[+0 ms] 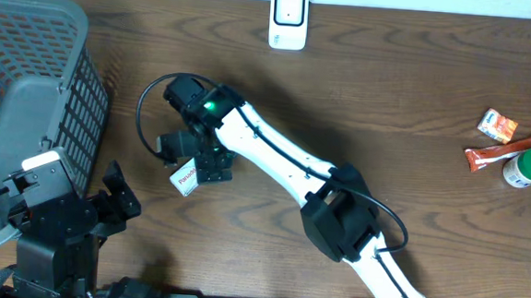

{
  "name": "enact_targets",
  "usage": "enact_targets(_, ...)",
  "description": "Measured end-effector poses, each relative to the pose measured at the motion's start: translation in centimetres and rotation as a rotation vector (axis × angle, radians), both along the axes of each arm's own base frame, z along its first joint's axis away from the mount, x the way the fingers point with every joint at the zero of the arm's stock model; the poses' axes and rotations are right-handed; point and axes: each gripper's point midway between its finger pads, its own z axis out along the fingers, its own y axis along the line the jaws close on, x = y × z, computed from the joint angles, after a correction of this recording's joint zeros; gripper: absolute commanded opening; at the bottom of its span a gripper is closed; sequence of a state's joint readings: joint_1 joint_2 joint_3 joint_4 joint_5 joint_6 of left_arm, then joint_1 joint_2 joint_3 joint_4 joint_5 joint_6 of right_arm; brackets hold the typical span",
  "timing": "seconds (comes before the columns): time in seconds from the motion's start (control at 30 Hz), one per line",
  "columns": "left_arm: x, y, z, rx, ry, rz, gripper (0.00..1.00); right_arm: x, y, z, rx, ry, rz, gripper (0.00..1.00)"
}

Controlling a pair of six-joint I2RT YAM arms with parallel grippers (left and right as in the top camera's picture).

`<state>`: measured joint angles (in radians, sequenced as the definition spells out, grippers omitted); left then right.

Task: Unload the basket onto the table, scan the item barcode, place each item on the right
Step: 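Reach the right gripper to the Panadol box and grasp it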

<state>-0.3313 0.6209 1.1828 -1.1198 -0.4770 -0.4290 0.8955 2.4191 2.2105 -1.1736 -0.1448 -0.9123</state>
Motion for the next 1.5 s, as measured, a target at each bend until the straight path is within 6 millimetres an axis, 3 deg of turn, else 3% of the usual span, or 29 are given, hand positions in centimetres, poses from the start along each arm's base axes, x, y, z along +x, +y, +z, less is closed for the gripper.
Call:
enact_targets(0.2, 0.0, 0.0, 0.0, 0.0, 0.0, 0.0, 0.98, -0.2, 0.9, -0.5, 0.017, -0.004, 0.024, 0.99)
enact_targets(0.43, 0.0, 0.0, 0.0, 0.0, 0.0, 0.0, 0.98, 0.2, 0.9, -4.4, -0.025, 0.009, 0.031, 0.97)
enact_targets(0.5, 0.0, 0.0, 0.0, 0.001, 0.001, 0.0, 0.98, 0.2, 1.0, -5.4, -0.032, 0.012, 0.032, 0.86)
enact_targets(0.63, 0.0, 0.0, 0.0, 0.0, 0.0, 0.0, 0.98, 0.3, 1.2, -5.4, -0.023, 0.009, 0.03, 0.71)
enact_targets(0.87, 0.0, 0.0, 0.0, 0.0, 0.0, 0.0, 0.98, 0.4, 0.8, -5.4, -0.04, 0.013, -0.017, 0.64)
enact_targets(1.03, 0.0, 0.0, 0.0, 0.0, 0.0, 0.0, 0.98, 0.5, -0.9, -5.6, -0.122, 0.003, -0.086, 0.56)
enact_targets(1.23, 0.0, 0.0, 0.0, 0.0, 0.0, 0.0, 0.98, 0.3, -5.0, -5.6, -0.298, 0.0, -0.214, 0.42)
enact_targets(1.5, 0.0, 0.0, 0.0, 0.0, 0.0, 0.0, 0.98, 1.0, -9.1, -5.4, -0.403, 0.046, -0.355, 0.38)
